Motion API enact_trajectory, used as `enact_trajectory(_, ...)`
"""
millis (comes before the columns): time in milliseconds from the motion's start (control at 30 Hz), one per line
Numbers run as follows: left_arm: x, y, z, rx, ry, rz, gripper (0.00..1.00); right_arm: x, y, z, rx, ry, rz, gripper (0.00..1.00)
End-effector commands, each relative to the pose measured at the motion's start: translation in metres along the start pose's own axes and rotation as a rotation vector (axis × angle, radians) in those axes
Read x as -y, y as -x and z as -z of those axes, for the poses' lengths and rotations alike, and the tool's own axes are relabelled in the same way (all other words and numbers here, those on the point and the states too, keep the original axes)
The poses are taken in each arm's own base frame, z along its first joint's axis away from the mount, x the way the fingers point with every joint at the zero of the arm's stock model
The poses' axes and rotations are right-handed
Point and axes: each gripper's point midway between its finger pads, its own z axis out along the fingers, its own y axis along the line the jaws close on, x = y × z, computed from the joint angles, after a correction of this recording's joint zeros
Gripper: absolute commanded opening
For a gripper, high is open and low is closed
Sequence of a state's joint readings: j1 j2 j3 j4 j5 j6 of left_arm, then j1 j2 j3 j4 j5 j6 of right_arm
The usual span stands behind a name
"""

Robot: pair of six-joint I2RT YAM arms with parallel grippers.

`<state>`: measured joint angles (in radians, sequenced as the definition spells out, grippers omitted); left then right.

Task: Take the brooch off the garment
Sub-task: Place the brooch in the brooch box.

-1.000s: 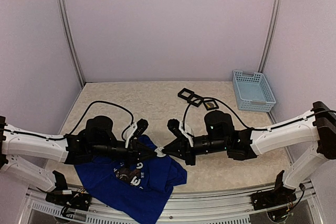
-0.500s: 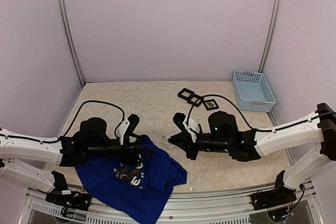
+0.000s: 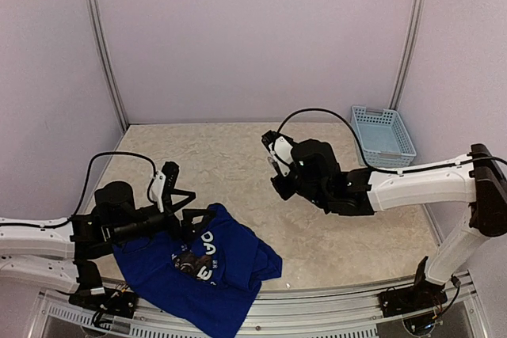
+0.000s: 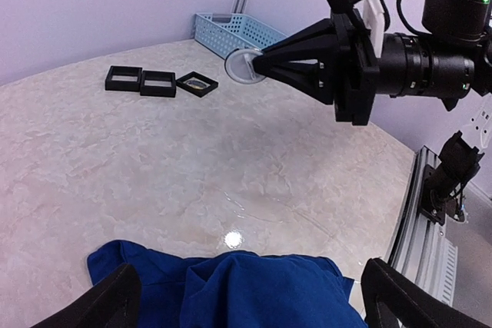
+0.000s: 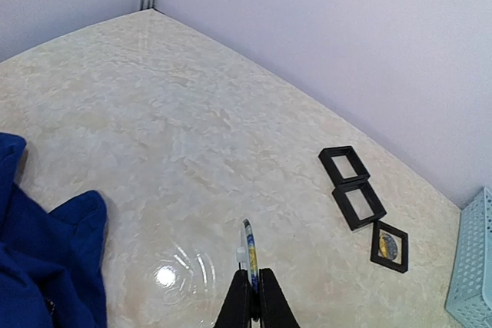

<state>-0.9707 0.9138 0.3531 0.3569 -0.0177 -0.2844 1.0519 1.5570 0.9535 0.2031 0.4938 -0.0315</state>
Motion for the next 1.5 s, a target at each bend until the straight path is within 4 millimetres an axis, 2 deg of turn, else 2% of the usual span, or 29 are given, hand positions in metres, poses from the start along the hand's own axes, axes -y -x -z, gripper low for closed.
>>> enact_trajectory(0,-0.011,0.005,0.005,0.038,0.050,0.007,0.99,0.041,-0.008,-0.027,-0.126,-0.185,0.080,0.00)
enact_trajectory(100,-0.013,0.009,0.010,0.055,0.061,0.007,0.99,0.059,-0.009,-0.047,-0.171,-0.245,0.090,0.00)
enact_trajectory(433,-0.019,0.016,0.016,0.090,0.091,0.002,0.99,0.120,-0.056,-0.107,-0.411,-0.300,0.168,0.00)
enact_trajectory(533,-0.018,0.014,0.014,0.084,0.088,0.001,0.99,0.130,-0.068,-0.120,-0.444,-0.274,0.157,0.00)
enact_trajectory(667,-0.018,0.012,0.011,0.071,0.089,0.002,0.99,0.141,-0.078,-0.134,-0.476,-0.254,0.155,0.00)
enact_trajectory(1133,-0.017,0.010,0.010,0.061,0.079,0.011,0.99,0.169,-0.077,-0.180,-0.513,-0.307,0.225,0.00)
enact_trajectory(1467,-0.016,0.014,0.013,0.069,0.081,0.004,0.99,0.186,-0.091,-0.207,-0.524,-0.321,0.212,0.00)
